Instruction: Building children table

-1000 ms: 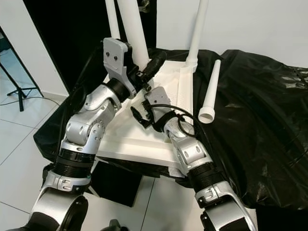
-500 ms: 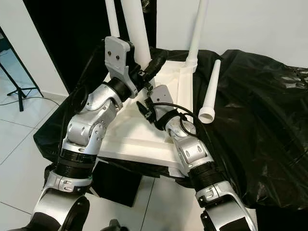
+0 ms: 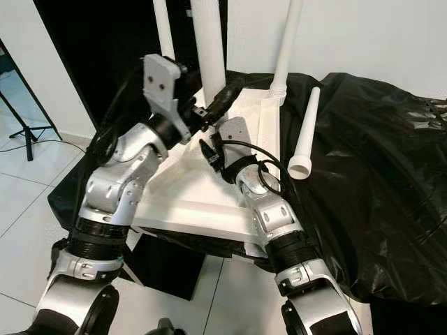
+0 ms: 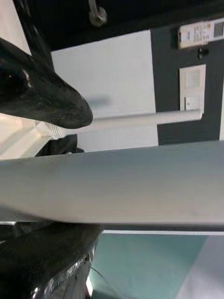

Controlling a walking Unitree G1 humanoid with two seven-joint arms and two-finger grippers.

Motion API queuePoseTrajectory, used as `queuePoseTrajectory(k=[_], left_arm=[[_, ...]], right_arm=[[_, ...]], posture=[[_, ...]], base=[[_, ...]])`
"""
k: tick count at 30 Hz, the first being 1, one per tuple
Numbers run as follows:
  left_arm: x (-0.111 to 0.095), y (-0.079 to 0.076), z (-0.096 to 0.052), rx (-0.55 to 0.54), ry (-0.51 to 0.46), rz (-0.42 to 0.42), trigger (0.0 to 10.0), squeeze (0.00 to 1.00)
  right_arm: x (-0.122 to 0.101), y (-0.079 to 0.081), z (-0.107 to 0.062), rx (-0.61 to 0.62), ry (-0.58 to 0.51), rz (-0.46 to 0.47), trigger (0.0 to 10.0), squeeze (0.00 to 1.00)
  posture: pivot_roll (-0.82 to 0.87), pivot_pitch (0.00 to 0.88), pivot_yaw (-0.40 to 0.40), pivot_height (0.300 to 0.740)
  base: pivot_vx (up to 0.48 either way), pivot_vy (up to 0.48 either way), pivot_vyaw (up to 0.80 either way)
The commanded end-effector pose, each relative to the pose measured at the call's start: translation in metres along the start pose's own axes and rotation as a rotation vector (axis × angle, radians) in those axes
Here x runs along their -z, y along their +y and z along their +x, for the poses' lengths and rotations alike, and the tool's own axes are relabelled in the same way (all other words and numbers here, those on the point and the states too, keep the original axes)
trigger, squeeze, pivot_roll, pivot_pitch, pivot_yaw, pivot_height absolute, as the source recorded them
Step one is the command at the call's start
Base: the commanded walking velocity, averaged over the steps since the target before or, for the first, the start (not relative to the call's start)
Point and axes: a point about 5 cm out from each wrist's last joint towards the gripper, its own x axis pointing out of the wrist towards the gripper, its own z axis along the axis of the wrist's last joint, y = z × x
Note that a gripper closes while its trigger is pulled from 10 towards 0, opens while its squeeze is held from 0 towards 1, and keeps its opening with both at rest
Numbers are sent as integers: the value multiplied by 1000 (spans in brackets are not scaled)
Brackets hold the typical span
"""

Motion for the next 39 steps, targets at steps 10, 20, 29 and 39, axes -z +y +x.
queuePoseTrajectory(k=[10, 20, 29, 39], left_arm=[[-2, 13, -17, -81, 8, 5, 10000, 0], [19, 24, -39, -127, 104, 40, 10000, 0], [38, 25, -62, -130, 208, 90, 10000, 0], [54, 9, -88, 2, 265, 97, 10000, 0]], right_arm=[[8, -18, 0, 113, 49, 55, 10000, 0], [3, -14, -3, 48, 31, 140, 10000, 0], [-4, -4, -17, 23, -33, 139, 10000, 0], [1, -6, -46, 64, -63, 105, 10000, 0]], posture=[[69, 0, -22, 740], [69, 0, -13, 740], [68, 0, -20, 740], [56, 0, -16, 740]], base=[[0, 0, 0], [0, 0, 0], [0, 0, 0], [0, 0, 0]])
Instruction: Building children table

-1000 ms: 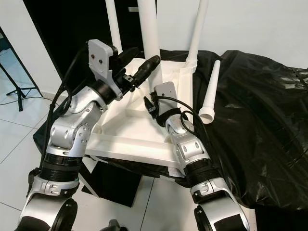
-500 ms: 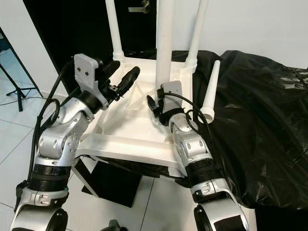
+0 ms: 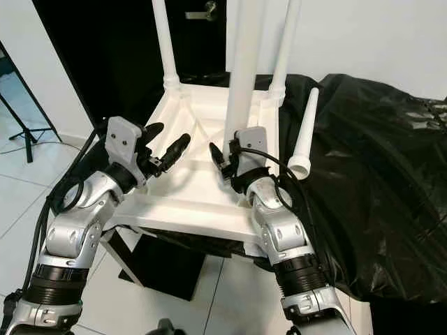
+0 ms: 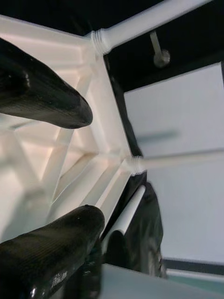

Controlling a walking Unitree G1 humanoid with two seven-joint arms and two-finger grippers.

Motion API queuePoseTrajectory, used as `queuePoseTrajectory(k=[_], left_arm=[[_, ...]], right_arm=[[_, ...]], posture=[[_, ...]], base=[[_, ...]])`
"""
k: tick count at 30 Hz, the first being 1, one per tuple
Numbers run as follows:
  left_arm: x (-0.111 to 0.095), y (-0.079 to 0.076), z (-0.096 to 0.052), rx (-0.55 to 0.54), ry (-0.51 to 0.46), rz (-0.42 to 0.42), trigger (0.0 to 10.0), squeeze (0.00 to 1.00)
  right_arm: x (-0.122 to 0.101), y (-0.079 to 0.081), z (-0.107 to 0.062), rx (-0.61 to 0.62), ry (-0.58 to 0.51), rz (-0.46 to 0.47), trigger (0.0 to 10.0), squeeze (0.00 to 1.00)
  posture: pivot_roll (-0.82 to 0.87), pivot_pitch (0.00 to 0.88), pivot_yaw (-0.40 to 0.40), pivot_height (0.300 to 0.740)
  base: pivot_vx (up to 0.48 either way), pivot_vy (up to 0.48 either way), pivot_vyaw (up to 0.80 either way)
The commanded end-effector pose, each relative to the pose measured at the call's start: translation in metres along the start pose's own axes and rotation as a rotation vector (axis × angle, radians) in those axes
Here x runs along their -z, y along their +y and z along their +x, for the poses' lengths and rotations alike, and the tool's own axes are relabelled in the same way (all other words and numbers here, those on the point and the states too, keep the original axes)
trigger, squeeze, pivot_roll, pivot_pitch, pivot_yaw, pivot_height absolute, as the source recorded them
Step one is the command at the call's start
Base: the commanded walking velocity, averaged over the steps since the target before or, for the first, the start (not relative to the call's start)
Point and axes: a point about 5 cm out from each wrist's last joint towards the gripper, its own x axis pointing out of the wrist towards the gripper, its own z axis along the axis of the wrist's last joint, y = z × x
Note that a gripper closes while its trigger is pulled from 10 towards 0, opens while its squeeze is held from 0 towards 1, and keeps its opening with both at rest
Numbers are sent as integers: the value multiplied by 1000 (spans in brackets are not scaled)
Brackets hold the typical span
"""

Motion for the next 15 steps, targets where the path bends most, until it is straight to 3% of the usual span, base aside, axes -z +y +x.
queuePoseTrajectory(k=[1, 4, 12, 15], left_arm=[[4, -13, -9, 146, 3, 9, 10000, 0], [5, -17, -12, 183, 6, 5, 10000, 0], [21, -41, -26, 388, 91, 12, 10000, 0], [24, -46, -30, 429, 105, 17, 10000, 0]], right_arm=[[-1, -3, -10, 15, -17, -28, 10000, 0], [-1, -6, -14, 28, -14, -31, 10000, 0], [0, -38, -24, 205, -3, -63, 10000, 0], [-1, -41, -26, 225, -4, -71, 10000, 0]], posture=[[54, 0, -15, 740], [54, 0, -14, 740], [50, 0, -7, 740], [50, 0, -7, 740]], base=[[0, 0, 0], [0, 0, 0], [0, 0, 0], [0, 0, 0]])
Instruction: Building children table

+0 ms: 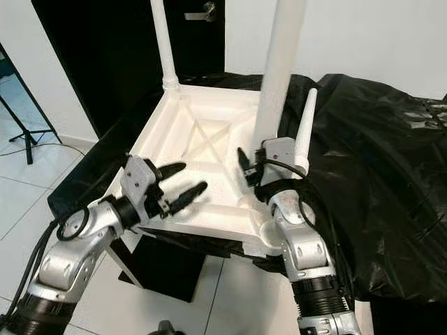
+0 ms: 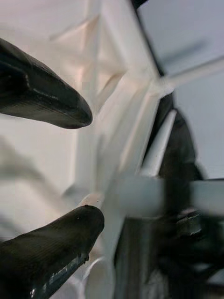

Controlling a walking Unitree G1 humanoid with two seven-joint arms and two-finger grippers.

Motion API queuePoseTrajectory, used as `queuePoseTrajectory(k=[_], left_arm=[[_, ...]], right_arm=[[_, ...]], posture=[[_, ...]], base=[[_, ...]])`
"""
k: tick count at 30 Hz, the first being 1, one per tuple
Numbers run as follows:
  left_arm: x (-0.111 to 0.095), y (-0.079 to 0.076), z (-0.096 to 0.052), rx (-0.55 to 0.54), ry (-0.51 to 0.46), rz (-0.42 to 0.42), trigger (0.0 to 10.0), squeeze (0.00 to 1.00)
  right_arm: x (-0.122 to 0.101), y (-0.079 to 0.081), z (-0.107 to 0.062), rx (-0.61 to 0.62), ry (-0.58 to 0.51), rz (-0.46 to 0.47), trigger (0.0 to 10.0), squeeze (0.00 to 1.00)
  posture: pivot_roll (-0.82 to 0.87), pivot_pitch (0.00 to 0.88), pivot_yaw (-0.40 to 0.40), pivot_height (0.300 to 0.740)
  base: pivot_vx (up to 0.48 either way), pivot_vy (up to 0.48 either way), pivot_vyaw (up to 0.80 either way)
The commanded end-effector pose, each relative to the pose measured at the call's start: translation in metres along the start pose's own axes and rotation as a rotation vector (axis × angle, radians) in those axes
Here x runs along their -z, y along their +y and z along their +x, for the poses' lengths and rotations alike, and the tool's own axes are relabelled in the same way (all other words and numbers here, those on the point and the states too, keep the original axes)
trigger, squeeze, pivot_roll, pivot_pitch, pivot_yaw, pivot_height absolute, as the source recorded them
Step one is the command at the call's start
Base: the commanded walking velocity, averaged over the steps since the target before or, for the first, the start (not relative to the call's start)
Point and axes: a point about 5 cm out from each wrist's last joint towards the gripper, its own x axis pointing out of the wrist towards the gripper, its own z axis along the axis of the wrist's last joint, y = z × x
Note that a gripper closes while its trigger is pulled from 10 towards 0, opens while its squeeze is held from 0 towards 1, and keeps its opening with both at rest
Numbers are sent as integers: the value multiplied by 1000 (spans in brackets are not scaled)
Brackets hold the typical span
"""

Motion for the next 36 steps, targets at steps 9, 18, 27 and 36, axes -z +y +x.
queuePoseTrajectory(k=[9, 18, 27, 36], left_arm=[[12, -26, -2, 264, 94, 29, 10000, 0], [27, -28, 11, 270, 202, 114, 10000, 0], [45, -19, 24, 219, 324, 115, 10000, 0], [52, -7, 30, 189, 393, 135, 0, 0]], right_arm=[[-1, -9, -6, 39, -3, -25, 10000, 0], [-1, -13, -4, 67, -1, -39, 10000, 0], [-2, -15, -5, 90, -6, -50, 10000, 0], [-2, -18, -7, 107, -4, -56, 10000, 0]], posture=[[45, 0, -2, 740], [39, 0, 4, 740], [15, 0, 19, 740], [8, 0, 27, 740]], base=[[0, 0, 0], [0, 0, 0], [0, 0, 0], [0, 0, 0]])
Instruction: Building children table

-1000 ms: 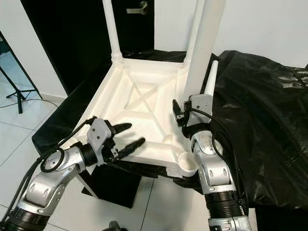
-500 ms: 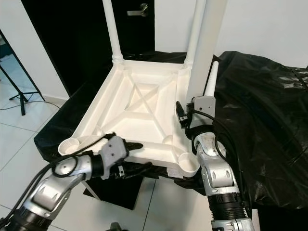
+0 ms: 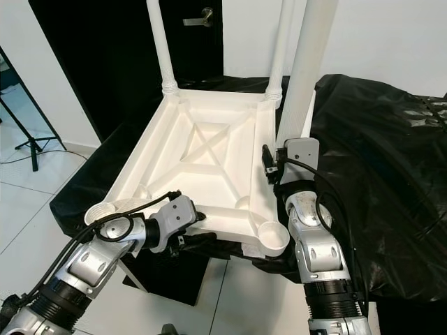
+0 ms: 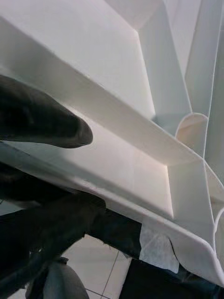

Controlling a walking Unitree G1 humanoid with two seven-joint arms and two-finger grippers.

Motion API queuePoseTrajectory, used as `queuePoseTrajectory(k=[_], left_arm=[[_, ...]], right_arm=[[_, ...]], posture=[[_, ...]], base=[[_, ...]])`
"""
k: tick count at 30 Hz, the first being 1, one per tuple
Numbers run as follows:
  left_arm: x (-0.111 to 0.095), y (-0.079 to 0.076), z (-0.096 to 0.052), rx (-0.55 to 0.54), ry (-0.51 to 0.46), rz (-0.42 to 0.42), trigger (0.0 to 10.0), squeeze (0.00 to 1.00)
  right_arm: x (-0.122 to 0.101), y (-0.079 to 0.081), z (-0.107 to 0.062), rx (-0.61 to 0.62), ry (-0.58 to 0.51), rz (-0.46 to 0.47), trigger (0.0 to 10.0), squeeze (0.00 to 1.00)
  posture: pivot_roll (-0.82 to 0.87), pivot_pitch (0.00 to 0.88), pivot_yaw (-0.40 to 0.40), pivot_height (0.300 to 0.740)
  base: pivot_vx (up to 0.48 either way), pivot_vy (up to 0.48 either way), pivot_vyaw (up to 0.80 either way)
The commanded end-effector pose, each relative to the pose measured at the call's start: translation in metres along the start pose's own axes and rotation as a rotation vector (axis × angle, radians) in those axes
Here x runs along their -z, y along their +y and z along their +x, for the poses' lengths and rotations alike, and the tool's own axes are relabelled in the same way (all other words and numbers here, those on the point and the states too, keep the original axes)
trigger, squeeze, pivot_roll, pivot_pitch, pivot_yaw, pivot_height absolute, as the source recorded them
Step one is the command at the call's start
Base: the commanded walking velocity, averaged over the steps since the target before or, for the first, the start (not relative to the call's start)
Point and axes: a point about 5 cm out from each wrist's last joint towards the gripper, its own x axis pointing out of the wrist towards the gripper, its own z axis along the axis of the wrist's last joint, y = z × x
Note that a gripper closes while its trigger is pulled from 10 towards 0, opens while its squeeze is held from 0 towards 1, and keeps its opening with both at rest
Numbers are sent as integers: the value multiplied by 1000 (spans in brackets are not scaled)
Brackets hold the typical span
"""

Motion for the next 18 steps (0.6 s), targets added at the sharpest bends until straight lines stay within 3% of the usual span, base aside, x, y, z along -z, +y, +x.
queuePoseTrajectory(k=[1, 2, 3, 4, 5, 6, 11, 13, 14, 15, 16, 18], left_arm=[[5, 11, 2, -101, 52, -4, 8941, 0], [5, 11, 2, -101, 52, -4, 8941, 0], [5, 12, 3, -108, 57, -2, 10000, 0], [5, 12, 3, -108, 57, -2, 10000, 0], [4, 13, 4, -107, 48, -3, 2431, 0], [3, 13, 5, -103, 44, -3, 0, 0], [1, 19, 8, -140, 51, -6, 0, 0], [2, 22, 8, -160, 60, 1, 196, 0], [3, 24, 8, -167, 69, 9, 4353, 0], [4, 26, 8, -178, 75, 14, 5294, 0], [4, 28, 8, -193, 82, 13, 10000, 0], [4, 29, 8, -202, 85, 25, 10000, 0]], right_arm=[[-3, -1, -1, 8, -11, -2, 10000, 0], [-3, -1, -1, 8, -11, -2, 10000, 0], [-3, -1, -1, 9, -12, -2, 10000, 0], [-3, -1, -1, 9, -12, -2, 10000, 0], [-4, 0, -1, 10, -13, -2, 10000, 0], [-4, 0, -1, 11, -13, -1, 10000, 0], [-4, 0, -1, 12, -12, 0, 10000, 0], [-4, 1, -1, 12, -12, 1, 10000, 0], [-4, 1, 0, 11, -12, 1, 10000, 0], [-4, 2, 0, 10, -11, 2, 10000, 0], [-4, 2, 0, 10, -11, 3, 10000, 0], [-3, 2, 0, 9, -11, 3, 10000, 0]], posture=[[7, 0, 29, 740], [7, 0, 29, 740], [5, 0, 30, 740], [5, 0, 30, 740], [6, 0, 29, 740], [6, 0, 29, 740], [5, 0, 30, 740], [6, 0, 29, 740], [5, 0, 30, 740], [5, 0, 30, 740], [5, 0, 30, 740], [6, 0, 31, 740]], base=[[0, 0, 0], [0, 0, 0], [0, 0, 0], [0, 0, 0], [0, 0, 0], [0, 0, 0], [0, 0, 0], [0, 0, 0], [0, 0, 0], [0, 0, 0], [0, 0, 0], [0, 0, 0]])
